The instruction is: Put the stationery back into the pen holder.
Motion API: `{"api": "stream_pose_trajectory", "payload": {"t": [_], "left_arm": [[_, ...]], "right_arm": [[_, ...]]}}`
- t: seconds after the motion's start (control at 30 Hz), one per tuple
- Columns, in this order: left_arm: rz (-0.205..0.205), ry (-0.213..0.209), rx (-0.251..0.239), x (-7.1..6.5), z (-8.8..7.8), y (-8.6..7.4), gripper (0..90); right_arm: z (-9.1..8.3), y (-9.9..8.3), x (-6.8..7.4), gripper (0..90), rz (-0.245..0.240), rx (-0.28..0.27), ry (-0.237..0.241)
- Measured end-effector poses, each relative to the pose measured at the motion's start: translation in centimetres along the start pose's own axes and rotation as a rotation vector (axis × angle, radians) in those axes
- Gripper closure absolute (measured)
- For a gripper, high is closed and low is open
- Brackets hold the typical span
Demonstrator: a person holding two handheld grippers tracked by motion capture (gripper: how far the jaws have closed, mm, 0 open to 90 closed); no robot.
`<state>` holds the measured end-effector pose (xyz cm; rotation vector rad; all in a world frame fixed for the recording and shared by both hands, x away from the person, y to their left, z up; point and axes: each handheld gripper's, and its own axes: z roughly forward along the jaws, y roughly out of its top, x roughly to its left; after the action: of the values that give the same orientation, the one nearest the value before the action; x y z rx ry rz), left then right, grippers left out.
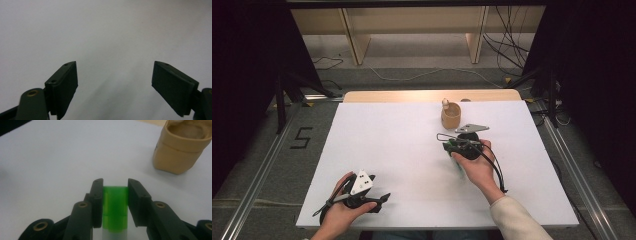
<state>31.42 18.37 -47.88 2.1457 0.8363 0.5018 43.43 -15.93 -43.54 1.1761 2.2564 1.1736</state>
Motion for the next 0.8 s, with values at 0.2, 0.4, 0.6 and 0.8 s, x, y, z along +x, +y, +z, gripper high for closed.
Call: {"api": "stream_pose_trajectory", "payload": {"t": [0.2,0.4,0.6,0.8], "left_arm": [[0.000,0.001,-0.001,0.0,0.0,0.0,20.8],[0.000,0.002,-0.002,0.0,0.0,0.0,20.7],[-0.004,0.002,-0.005,0.1,0.0,0.0,20.6],[-0.007,0.003,-0.007,0.1,0.0,0.0,20.4]], "right_arm": [[-0.7,0.3,-0.3,67.4,0.015,-0.065,-0.007],[-1.2,0.5,-0.5,67.4,0.013,-0.114,-0.003],[-1.3,0.6,-0.8,67.4,0.023,-0.129,-0.002],[-1.5,0.9,-1.2,67.4,0.030,-0.150,-0.004]]}}
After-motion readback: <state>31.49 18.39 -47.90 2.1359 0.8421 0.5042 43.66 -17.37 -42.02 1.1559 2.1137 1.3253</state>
